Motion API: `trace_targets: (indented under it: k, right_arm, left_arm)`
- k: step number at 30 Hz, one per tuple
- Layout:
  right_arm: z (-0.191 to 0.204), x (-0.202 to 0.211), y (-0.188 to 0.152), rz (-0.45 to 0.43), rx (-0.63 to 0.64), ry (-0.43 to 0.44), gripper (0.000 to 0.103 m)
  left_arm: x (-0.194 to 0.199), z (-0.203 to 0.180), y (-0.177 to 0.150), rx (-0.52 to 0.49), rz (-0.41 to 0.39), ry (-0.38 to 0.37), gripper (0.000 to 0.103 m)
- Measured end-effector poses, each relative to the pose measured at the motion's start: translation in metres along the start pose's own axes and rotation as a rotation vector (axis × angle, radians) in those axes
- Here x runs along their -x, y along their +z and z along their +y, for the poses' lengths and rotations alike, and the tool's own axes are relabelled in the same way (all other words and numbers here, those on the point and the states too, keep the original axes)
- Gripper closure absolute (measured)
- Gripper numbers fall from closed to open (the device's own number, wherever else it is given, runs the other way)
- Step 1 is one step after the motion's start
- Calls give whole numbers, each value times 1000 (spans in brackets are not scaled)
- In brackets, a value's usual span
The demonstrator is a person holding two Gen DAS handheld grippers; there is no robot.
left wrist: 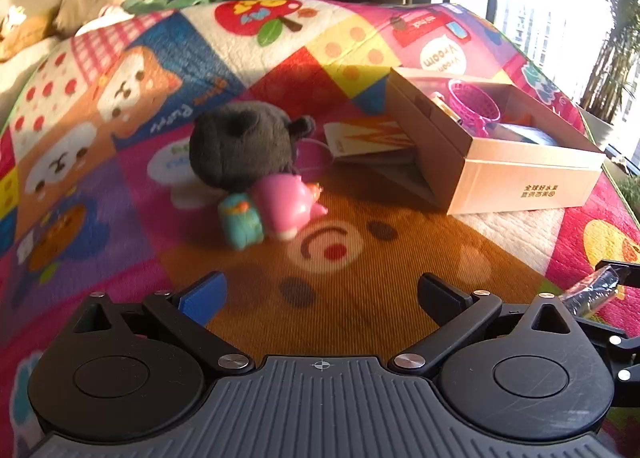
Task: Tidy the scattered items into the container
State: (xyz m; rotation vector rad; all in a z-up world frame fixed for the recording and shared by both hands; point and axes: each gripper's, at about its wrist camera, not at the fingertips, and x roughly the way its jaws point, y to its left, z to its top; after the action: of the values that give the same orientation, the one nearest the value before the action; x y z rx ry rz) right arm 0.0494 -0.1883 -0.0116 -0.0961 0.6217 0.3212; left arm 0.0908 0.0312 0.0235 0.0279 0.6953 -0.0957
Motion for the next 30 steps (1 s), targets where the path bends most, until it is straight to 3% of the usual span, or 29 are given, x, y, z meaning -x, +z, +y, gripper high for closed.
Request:
trace_targets:
  k: [5, 8, 13, 16, 18, 21, 23, 26, 30]
  right_arm:
    - [1, -1, 0, 11, -2, -6, 16]
    - [1, -1, 0, 10, -2, -13, 12]
    - [-1, -2, 0, 16, -16, -15, 9]
    - [-1, -1, 0, 15, -21, -17, 7]
    - [-2, -1, 0, 13, -27, -19, 5]
    - [-2, -1, 0, 18, -29, -18, 3]
    - [-1, -1, 1, 21, -27, -17, 2]
    - [-2, -2, 1, 23, -31, -18, 0]
    - [-2, -2, 1, 27, -35, -19, 0]
  left_arm:
    - [-15, 11, 18, -109, -84, 35, 0]
    - [-34, 23, 28, -124, -82, 38, 0]
    - [-55, 29, 32, -68, -18, -98, 0]
    - [-49, 21, 25, -51, 1, -228, 0]
    - [-38, 10, 17, -75, 7, -301, 0]
    - [-23, -9, 3, -139, 7, -333, 0]
    - [-17, -18, -4, -166, -3, -315, 0]
    - [-16, -26, -2, -176, -34, -223, 0]
    - [-33, -19, 12, -72, -2, -108, 0]
